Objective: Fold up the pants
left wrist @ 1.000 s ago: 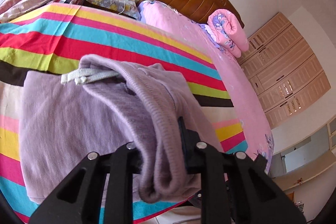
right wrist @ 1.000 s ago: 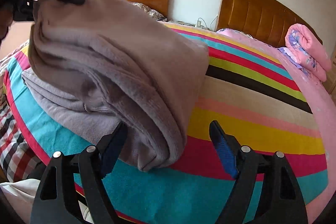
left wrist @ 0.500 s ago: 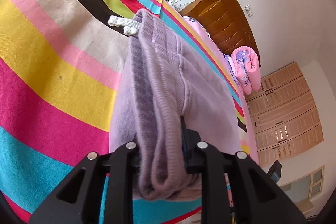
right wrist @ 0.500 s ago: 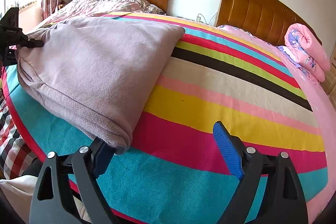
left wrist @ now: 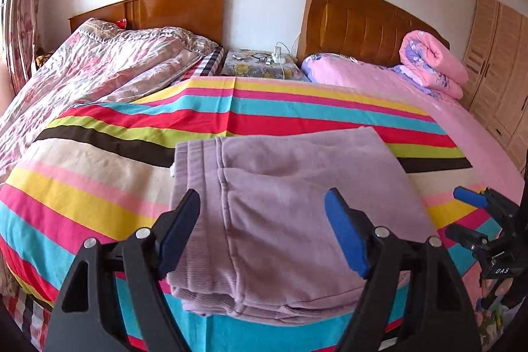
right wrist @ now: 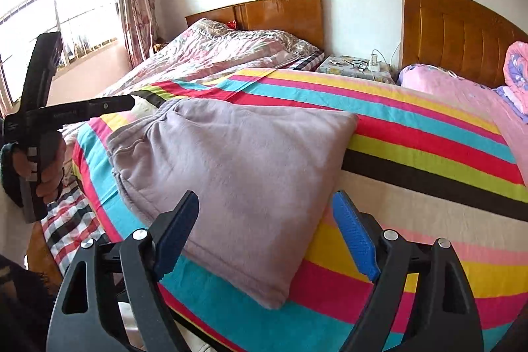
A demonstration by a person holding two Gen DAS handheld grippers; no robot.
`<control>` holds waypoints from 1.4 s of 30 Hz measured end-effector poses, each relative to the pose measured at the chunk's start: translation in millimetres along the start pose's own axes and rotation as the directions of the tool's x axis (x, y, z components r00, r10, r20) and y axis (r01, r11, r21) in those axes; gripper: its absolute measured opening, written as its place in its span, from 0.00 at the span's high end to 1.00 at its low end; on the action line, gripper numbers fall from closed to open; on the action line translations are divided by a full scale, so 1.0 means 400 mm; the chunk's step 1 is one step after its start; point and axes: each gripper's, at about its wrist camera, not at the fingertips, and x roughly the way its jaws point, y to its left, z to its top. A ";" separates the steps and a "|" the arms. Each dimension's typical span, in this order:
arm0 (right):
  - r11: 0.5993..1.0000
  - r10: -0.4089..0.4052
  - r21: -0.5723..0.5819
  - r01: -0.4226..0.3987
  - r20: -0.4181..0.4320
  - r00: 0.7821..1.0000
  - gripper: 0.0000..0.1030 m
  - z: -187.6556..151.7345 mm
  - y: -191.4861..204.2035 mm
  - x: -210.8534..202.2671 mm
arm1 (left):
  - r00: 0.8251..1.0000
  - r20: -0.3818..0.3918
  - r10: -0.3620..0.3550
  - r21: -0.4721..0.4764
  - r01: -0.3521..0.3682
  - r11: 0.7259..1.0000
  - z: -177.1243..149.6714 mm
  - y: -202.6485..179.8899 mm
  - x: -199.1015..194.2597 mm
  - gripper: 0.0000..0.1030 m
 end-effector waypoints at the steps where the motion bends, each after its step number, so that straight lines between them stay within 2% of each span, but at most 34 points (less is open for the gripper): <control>1: 0.999 0.003 -0.034 -0.004 -0.025 1.000 0.22 -0.002 0.020 0.029 | 1.000 -0.029 0.009 0.019 -0.008 1.000 -0.029 -0.008 0.027 0.24; 3: 0.994 -0.003 -0.106 -0.009 -0.113 0.994 0.22 -0.047 0.068 0.087 | 0.992 -0.104 0.075 0.051 -0.070 0.996 -0.100 0.003 0.084 0.25; 4: 0.988 -0.034 -0.156 0.014 -0.128 0.991 0.21 -0.087 0.091 0.105 | 0.988 -0.128 0.083 0.052 -0.076 0.996 -0.139 0.020 0.107 0.27; 5: 0.980 -0.048 -0.195 0.032 -0.079 0.996 0.21 -0.113 0.103 0.098 | 0.993 -0.086 0.077 0.059 -0.072 0.996 -0.164 0.025 0.101 0.27; 6: 0.983 -0.036 -0.182 0.023 -0.066 0.997 0.21 -0.123 0.099 0.091 | 0.995 -0.060 0.079 0.075 -0.074 0.994 -0.180 0.026 0.097 0.26; 9: 0.986 0.001 -0.165 -0.019 -0.109 0.994 0.21 -0.112 0.077 0.082 | 0.995 -0.062 0.083 0.081 -0.078 0.994 -0.187 0.031 0.102 0.26; 11: 0.983 0.067 -0.157 -0.091 -0.151 0.986 0.20 -0.081 0.061 0.068 | 0.995 -0.065 0.073 0.075 -0.068 0.995 -0.187 0.038 0.106 0.24; 14: 0.969 0.213 -0.106 -0.222 -0.091 0.973 0.17 0.007 -0.006 0.039 | 0.997 -0.048 0.056 0.072 -0.052 0.996 -0.192 0.047 0.104 0.23; 17: 0.944 0.324 -0.044 -0.327 -0.054 0.944 0.15 0.110 -0.092 0.101 | 0.998 -0.028 0.049 0.071 -0.047 0.996 -0.197 0.053 0.107 0.22; 18: 0.930 0.366 -0.015 -0.368 -0.061 0.929 0.15 0.135 -0.117 0.145 | 0.999 -0.025 0.046 0.069 -0.044 0.997 -0.198 0.055 0.109 0.22; 19: 0.905 0.426 0.029 -0.425 -0.102 0.899 0.15 0.154 -0.137 0.203 | 0.999 -0.023 0.042 0.066 -0.041 0.997 -0.199 0.058 0.109 0.21; 20: 0.896 0.443 0.055 -0.440 -0.154 0.883 0.16 0.167 -0.153 0.264 | 0.999 -0.023 0.040 0.065 -0.038 0.997 -0.198 0.060 0.110 0.20; 22: 0.941 0.332 0.007 -0.339 -0.222 0.917 0.20 0.191 -0.183 0.357 | 0.999 -0.024 0.030 0.066 -0.029 0.997 -0.199 0.065 0.112 0.20; 23: 0.949 0.312 0.035 -0.312 -0.222 0.924 0.24 0.206 -0.215 0.390 | 0.999 -0.023 0.024 0.065 -0.022 0.998 -0.199 0.069 0.112 0.20; 25: 0.950 0.299 0.148 -0.275 -0.176 0.938 0.25 0.242 -0.278 0.417 | 1.000 -0.017 0.013 0.062 -0.012 0.998 -0.200 0.076 0.112 0.20; 26: 0.954 0.278 0.162 -0.253 -0.163 0.946 0.25 0.262 -0.283 0.418 | 1.000 -0.015 0.010 0.060 -0.009 0.998 -0.201 0.077 0.114 0.20; 27: 0.956 0.275 0.145 -0.255 -0.146 0.950 0.23 0.277 -0.269 0.408 | 1.000 -0.014 0.008 0.059 -0.008 0.998 -0.200 0.079 0.116 0.19; 28: 0.952 0.299 0.116 -0.284 -0.136 0.945 0.21 0.288 -0.242 0.402 | 1.000 -0.014 0.007 0.059 -0.006 0.998 -0.200 0.080 0.117 0.19; 29: 0.940 0.341 0.080 -0.332 -0.145 0.929 0.14 0.296 -0.211 0.407 | 1.000 -0.015 0.005 0.060 -0.005 0.998 -0.199 0.081 0.119 0.19; 30: 0.931 0.363 0.032 -0.363 -0.168 0.916 0.14 0.295 -0.179 0.414 | 1.000 -0.015 0.004 0.060 -0.003 0.998 -0.199 0.082 0.121 0.19; 31: 0.930 0.354 -0.024 -0.366 -0.204 0.913 0.14 0.290 -0.154 0.435 | 1.000 -0.015 0.002 0.060 -0.001 0.998 -0.198 0.083 0.123 0.18; 33: 0.955 0.238 -0.103 -0.277 -0.286 0.928 0.15 0.274 -0.142 0.494 | 1.000 -0.018 0.001 0.063 0.001 0.998 -0.197 0.082 0.124 0.18; 34: 0.967 0.195 -0.103 -0.233 -0.287 0.938 0.20 0.281 -0.152 0.512 | 1.000 -0.020 0.001 0.064 0.001 0.998 -0.197 0.080 0.124 0.18; 36: 0.989 0.110 -0.069 -0.131 -0.250 0.962 0.18 0.320 -0.157 0.514 | 1.000 -0.030 0.003 0.071 -0.001 0.998 -0.194 0.079 0.125 0.18; 37: 0.991 0.095 -0.067 -0.113 -0.232 0.968 0.18 0.345 -0.138 0.507 | 0.999 -0.035 0.003 0.070 0.000 0.998 -0.192 0.078 0.125 0.18; 39: 0.970 0.189 -0.113 -0.216 -0.212 0.959 0.15 0.381 -0.045 0.489 | 0.999 -0.046 0.002 0.069 0.001 0.998 -0.186 0.078 0.131 0.16; 42: 0.891 0.290 -0.264 -0.369 -0.294 0.911 0.14 0.387 0.142 0.511 | 0.999 -0.052 0.012 0.072 -0.009 0.997 -0.184 0.073 0.138 0.14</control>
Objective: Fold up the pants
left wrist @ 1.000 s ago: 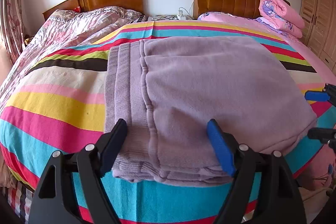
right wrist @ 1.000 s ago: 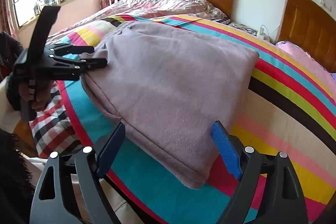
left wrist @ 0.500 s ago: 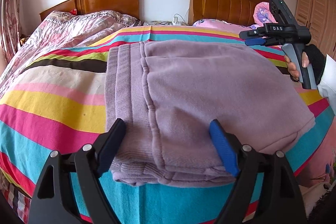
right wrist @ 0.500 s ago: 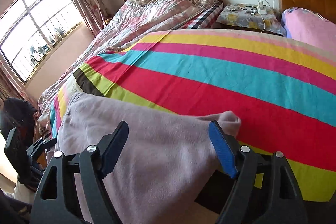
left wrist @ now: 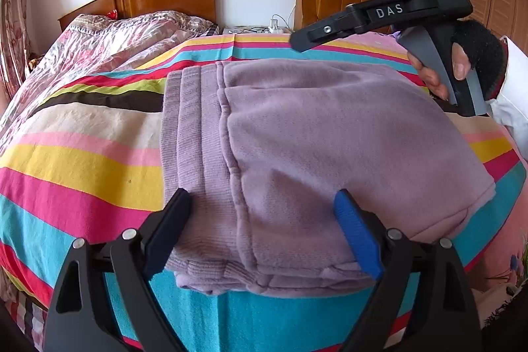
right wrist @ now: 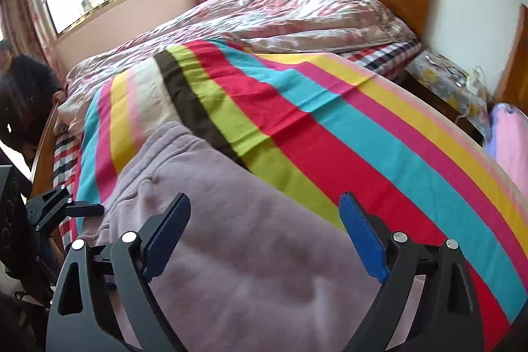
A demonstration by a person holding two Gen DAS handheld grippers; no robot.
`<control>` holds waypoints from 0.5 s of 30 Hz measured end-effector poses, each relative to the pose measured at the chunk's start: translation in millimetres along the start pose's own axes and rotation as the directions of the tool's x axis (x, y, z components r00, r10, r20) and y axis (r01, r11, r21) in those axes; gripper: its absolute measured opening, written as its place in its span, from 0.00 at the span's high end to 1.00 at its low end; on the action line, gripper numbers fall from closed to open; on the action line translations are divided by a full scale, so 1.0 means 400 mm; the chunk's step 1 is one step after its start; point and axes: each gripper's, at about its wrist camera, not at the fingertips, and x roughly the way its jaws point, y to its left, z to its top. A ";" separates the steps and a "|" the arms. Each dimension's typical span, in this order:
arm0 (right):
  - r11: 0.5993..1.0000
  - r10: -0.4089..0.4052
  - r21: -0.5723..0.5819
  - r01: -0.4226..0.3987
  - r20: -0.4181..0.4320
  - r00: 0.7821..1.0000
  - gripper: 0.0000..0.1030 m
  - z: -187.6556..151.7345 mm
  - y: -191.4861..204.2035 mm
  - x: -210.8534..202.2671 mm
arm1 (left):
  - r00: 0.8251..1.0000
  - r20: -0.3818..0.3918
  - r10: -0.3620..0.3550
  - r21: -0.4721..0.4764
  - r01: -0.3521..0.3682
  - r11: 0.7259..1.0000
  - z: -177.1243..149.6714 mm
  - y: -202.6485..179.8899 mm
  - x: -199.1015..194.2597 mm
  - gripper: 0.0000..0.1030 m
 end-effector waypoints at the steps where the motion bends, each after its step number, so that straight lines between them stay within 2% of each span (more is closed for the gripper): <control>1: 0.998 0.033 -0.050 -0.035 -0.036 0.999 0.14 0.014 0.036 0.037 | 1.000 -0.001 0.003 -0.001 -0.003 1.000 0.000 -0.004 0.002 0.13; 3: 0.995 -0.002 -0.100 -0.010 -0.126 0.992 0.12 0.030 0.064 0.122 | 1.000 -0.005 0.008 -0.007 -0.008 1.000 0.002 -0.004 0.004 0.13; 4: 0.996 0.001 -0.083 -0.014 -0.147 0.989 0.11 0.038 0.056 0.147 | 1.000 -0.007 0.011 -0.008 -0.011 1.000 0.002 -0.004 0.005 0.13; 5: 0.998 0.034 -0.041 -0.040 -0.137 0.990 0.11 0.050 0.040 0.153 | 1.000 -0.007 0.011 -0.007 -0.011 1.000 0.002 -0.004 0.005 0.13; 6: 1.000 0.020 0.003 -0.020 -0.104 0.994 0.11 0.060 0.025 0.140 | 1.000 -0.007 0.011 -0.003 -0.011 1.000 0.002 -0.004 0.007 0.13; 8: 0.994 -0.070 0.084 0.074 -0.046 0.997 0.11 0.069 -0.001 0.091 | 1.000 -0.006 0.014 0.000 -0.014 1.000 0.000 -0.009 0.007 0.12; 9: 0.991 -0.067 0.117 0.068 -0.016 0.998 0.11 0.060 -0.004 0.053 | 1.000 -0.006 0.014 0.001 -0.014 1.000 0.000 -0.010 0.009 0.11; 12: 0.981 -0.117 0.159 0.108 0.045 0.992 0.11 -0.028 0.023 -0.078 | 1.000 -0.002 0.020 0.009 -0.020 1.000 -0.002 -0.020 0.010 0.09; 15: 0.966 -0.159 0.220 0.138 0.079 0.984 0.11 -0.195 0.074 -0.202 | 1.000 0.002 0.023 0.015 -0.023 1.000 -0.002 -0.026 0.015 0.07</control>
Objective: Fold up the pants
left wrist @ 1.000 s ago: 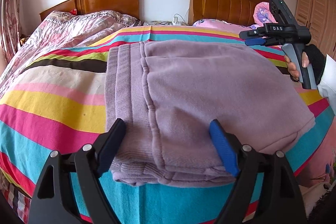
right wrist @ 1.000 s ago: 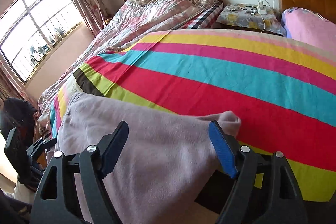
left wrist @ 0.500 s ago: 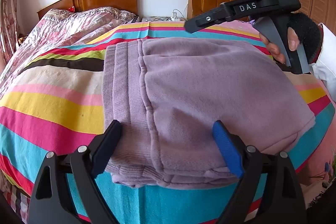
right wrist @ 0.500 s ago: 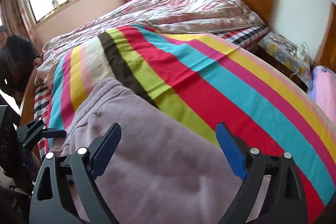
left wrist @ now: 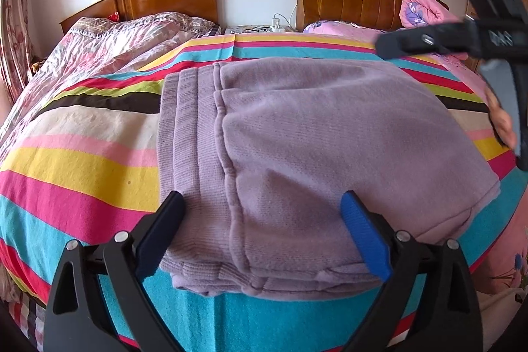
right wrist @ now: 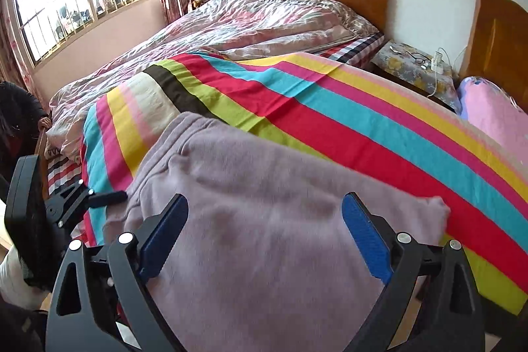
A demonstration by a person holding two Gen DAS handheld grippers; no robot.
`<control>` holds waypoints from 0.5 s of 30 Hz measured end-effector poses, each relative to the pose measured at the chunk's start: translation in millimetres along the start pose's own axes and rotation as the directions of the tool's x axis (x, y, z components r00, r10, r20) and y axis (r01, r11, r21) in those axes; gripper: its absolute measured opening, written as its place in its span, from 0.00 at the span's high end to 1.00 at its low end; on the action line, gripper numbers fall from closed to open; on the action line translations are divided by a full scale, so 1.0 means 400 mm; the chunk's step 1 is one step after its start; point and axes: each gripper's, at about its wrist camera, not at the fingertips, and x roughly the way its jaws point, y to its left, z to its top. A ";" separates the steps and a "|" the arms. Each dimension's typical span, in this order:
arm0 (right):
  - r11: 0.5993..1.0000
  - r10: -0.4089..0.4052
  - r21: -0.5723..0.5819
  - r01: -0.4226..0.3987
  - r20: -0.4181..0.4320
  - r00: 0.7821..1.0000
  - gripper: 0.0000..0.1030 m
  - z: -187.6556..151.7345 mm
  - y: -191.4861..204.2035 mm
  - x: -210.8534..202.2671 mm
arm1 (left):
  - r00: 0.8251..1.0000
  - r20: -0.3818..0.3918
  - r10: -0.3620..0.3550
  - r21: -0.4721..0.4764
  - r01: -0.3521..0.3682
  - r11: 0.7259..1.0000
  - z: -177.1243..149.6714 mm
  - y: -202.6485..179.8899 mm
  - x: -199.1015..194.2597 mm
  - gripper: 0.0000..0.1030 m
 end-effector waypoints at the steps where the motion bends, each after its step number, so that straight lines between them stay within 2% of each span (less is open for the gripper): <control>1: 0.999 -0.004 0.036 0.003 0.011 1.000 0.10 -0.062 0.000 -0.038 | 1.000 0.002 0.002 0.002 -0.002 1.000 0.000 -0.003 0.002 0.06; 3: 0.996 -0.057 0.075 0.056 0.007 0.998 0.09 -0.180 0.008 -0.082 | 1.000 0.002 0.007 0.005 -0.007 1.000 0.002 -0.009 0.007 0.03; 5: 0.988 -0.124 0.089 0.125 -0.016 0.992 0.09 -0.280 0.013 -0.091 | 0.999 0.000 0.042 -0.006 -0.042 0.999 0.004 -0.014 0.012 0.01; 7: 0.982 -0.174 0.080 0.173 0.003 0.985 0.09 -0.354 0.023 -0.107 | 0.997 -0.005 0.072 -0.017 -0.072 0.997 0.007 -0.021 0.011 0.01; 8: 0.980 -0.179 0.085 0.177 0.008 0.984 0.09 -0.376 0.029 -0.124 | 0.994 -0.006 0.112 -0.026 -0.113 0.993 0.011 -0.027 0.004 0.01; 9: 0.981 -0.164 0.102 0.163 0.006 0.986 0.09 -0.394 0.030 -0.143 | 0.984 -0.008 0.177 -0.046 -0.177 0.983 0.014 -0.034 -0.010 0.01; 12: 0.977 -0.182 0.128 0.172 0.073 0.981 0.08 -0.425 0.050 -0.224 | 0.933 -0.009 0.360 -0.080 -0.359 0.930 0.019 -0.071 -0.079 0.01; 15: 0.968 -0.233 0.135 0.210 0.179 0.956 0.07 -0.438 0.091 -0.318 | 0.897 0.050 0.439 -0.103 -0.433 0.896 0.021 -0.124 -0.179 0.01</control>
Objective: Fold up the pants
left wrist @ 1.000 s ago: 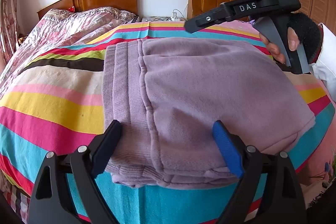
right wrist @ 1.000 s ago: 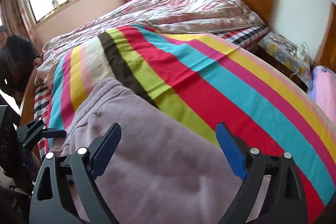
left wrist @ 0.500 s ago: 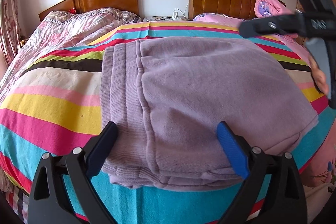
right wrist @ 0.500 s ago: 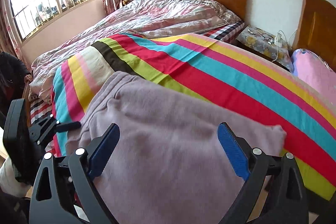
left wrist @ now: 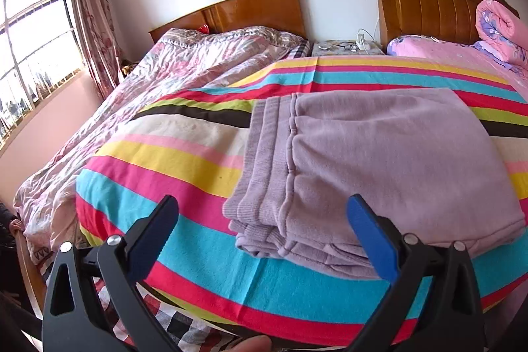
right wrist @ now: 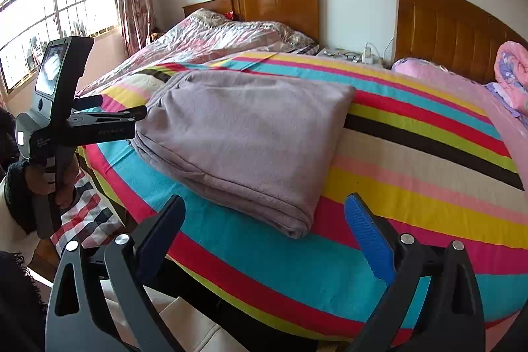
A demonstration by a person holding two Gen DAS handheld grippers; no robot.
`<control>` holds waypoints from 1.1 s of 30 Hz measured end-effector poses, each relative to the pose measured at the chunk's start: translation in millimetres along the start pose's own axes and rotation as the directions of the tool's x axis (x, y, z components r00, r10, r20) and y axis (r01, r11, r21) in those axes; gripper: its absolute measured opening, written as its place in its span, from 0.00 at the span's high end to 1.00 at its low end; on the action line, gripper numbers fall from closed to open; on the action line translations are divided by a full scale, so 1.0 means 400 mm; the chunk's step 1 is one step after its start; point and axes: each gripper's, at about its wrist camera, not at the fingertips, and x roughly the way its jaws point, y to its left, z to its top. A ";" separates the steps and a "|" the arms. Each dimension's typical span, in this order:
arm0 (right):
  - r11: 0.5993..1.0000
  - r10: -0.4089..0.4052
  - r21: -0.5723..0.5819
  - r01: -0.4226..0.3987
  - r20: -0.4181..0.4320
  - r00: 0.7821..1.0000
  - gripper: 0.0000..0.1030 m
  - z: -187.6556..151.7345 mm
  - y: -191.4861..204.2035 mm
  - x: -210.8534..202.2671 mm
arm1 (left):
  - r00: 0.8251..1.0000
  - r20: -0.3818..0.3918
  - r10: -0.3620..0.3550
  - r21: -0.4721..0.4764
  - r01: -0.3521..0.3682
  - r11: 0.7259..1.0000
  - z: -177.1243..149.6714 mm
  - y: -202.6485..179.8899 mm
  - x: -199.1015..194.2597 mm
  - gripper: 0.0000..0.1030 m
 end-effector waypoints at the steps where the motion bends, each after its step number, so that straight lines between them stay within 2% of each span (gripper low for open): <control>1: 1.000 -0.018 0.009 0.017 0.038 0.999 0.05 -0.002 0.007 -0.031 | 1.000 0.026 0.014 -0.010 -0.014 1.000 0.001 -0.002 -0.038 0.01; 3: 0.999 -0.040 0.028 0.037 0.095 0.995 0.05 -0.002 0.023 -0.075 | 0.997 0.070 0.014 -0.042 -0.011 0.999 0.000 -0.001 -0.104 0.01; 7: 0.990 -0.119 0.096 0.104 0.157 0.980 0.05 -0.018 0.030 -0.113 | 0.993 0.095 -0.064 -0.086 0.072 0.994 -0.011 -0.015 -0.172 0.01; 13: 0.979 -0.166 0.142 0.147 0.134 0.977 0.05 -0.026 0.032 -0.089 | 0.987 0.093 -0.135 -0.088 0.143 0.986 -0.053 -0.042 -0.204 0.01; 17: 0.971 -0.203 0.154 0.184 0.113 0.973 0.05 -0.031 0.039 -0.073 | 0.984 0.093 -0.155 -0.097 0.164 0.982 -0.075 -0.041 -0.209 0.01; 33: 0.982 -0.170 0.102 0.160 0.099 0.980 0.05 -0.038 0.077 -0.054 | 0.983 0.096 -0.154 -0.117 0.165 0.979 -0.084 -0.020 -0.208 0.01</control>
